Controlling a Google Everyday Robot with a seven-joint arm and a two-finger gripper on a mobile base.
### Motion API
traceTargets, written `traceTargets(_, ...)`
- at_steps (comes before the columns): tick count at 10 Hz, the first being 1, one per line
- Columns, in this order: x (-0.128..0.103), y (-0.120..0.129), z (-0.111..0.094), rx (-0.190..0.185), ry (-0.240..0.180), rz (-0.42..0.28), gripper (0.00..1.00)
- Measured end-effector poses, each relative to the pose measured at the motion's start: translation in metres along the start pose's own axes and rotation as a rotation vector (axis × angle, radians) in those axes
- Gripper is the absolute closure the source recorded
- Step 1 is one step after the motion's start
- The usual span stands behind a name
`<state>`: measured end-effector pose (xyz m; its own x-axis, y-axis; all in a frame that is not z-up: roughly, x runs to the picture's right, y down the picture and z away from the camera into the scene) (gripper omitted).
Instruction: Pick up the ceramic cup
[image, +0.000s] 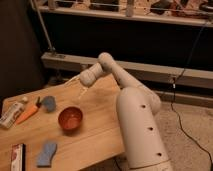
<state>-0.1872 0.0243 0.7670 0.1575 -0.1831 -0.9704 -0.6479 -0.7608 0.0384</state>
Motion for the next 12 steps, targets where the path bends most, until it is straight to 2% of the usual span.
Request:
traceTargets(4,-0.018,0.003,0.004,0.031,0.014,0.087,0.35)
traceTargets(12,-0.019,0.007,0.000,0.022,0.009,0.085,0.35)
